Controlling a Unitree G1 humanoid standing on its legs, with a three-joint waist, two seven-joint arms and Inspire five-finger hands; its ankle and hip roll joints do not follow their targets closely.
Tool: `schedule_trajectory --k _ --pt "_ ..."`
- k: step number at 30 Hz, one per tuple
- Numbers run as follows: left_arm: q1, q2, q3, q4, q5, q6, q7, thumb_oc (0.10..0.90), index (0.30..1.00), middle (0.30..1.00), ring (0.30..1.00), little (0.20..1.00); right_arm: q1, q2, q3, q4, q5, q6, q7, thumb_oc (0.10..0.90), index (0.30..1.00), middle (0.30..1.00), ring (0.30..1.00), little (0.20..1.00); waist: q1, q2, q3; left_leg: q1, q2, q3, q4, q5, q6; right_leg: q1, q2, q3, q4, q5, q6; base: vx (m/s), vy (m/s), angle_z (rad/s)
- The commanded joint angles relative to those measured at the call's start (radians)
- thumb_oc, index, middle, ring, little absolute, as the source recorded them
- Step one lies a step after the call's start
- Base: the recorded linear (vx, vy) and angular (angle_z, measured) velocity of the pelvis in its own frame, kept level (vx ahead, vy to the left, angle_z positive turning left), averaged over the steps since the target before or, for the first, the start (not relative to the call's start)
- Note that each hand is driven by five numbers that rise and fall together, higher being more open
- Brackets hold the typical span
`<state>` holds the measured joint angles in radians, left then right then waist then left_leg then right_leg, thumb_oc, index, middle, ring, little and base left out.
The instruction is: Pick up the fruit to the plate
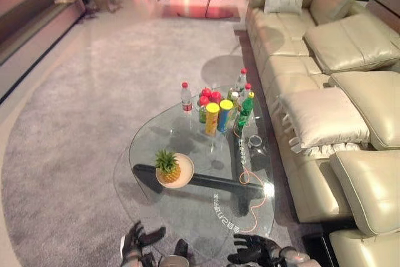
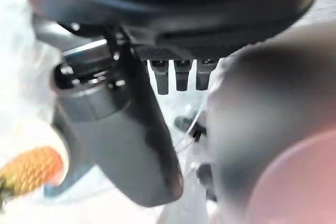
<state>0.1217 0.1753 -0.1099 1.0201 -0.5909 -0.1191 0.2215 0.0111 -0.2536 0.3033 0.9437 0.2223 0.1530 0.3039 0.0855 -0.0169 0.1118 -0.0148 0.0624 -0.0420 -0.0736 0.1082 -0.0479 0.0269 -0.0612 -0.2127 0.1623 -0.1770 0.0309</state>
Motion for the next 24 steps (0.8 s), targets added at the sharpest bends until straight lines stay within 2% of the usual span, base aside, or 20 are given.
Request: schedule_trajectory --k 1,5,11,18,24 --pt "-0.069 0.010 0.061 0.072 -0.061 0.097 -0.041 0.800 0.900 0.900 0.900 0.900 -0.036 0.015 -0.027 0.042 0.000 -0.067 -0.087 0.800 0.900 0.900 0.900 0.900 -0.019 -0.024 0.002 0.074 -0.021 0.061 -0.013 -0.041 -0.012 0.075 -0.030 -0.016 -0.231 0.231 0.032 0.06 0.063 -0.01" --pt "-0.109 0.011 0.085 0.257 -0.034 0.204 -0.108 0.800 0.900 0.900 0.900 0.900 -0.051 0.033 -0.058 0.178 -0.018 -0.100 -0.170 0.800 0.900 0.900 0.900 0.900 -0.039 -0.014 -0.031 0.085 -0.019 0.079 -0.014 -0.055 -0.009 0.081 -0.034 0.001 -0.244 0.238 0.038 0.05 0.050 -0.05" --pt "-0.137 0.015 0.110 0.364 0.011 0.294 -0.123 0.800 0.900 0.900 0.900 0.900 -0.051 0.046 -0.116 0.308 -0.035 -0.126 -0.283 0.800 0.900 0.900 0.900 0.900 -0.059 -0.004 -0.062 0.095 -0.016 0.100 -0.014 -0.072 -0.006 0.083 -0.037 0.022 -0.248 0.240 0.044 0.06 0.047 -0.13" --pt "-0.156 0.018 0.146 0.409 -0.012 0.307 -0.112 0.800 0.900 0.900 0.900 0.900 -0.030 0.054 -0.167 0.377 -0.070 -0.138 -0.380 0.800 0.900 0.900 0.900 0.900 -0.071 0.000 -0.073 0.102 -0.015 0.115 -0.014 -0.083 -0.006 0.085 -0.046 0.029 -0.250 0.242 0.053 0.04 0.033 -0.08" --pt "-0.165 0.009 0.147 0.410 -0.010 0.296 -0.126 0.800 0.900 0.900 0.900 0.900 -0.028 0.058 -0.171 0.387 -0.081 -0.146 -0.389 0.800 0.900 0.900 0.900 0.900 -0.071 -0.002 -0.077 0.102 -0.012 0.116 -0.014 -0.087 -0.005 0.083 -0.049 0.030 -0.250 0.242 0.057 0.01 0.007 -0.05"
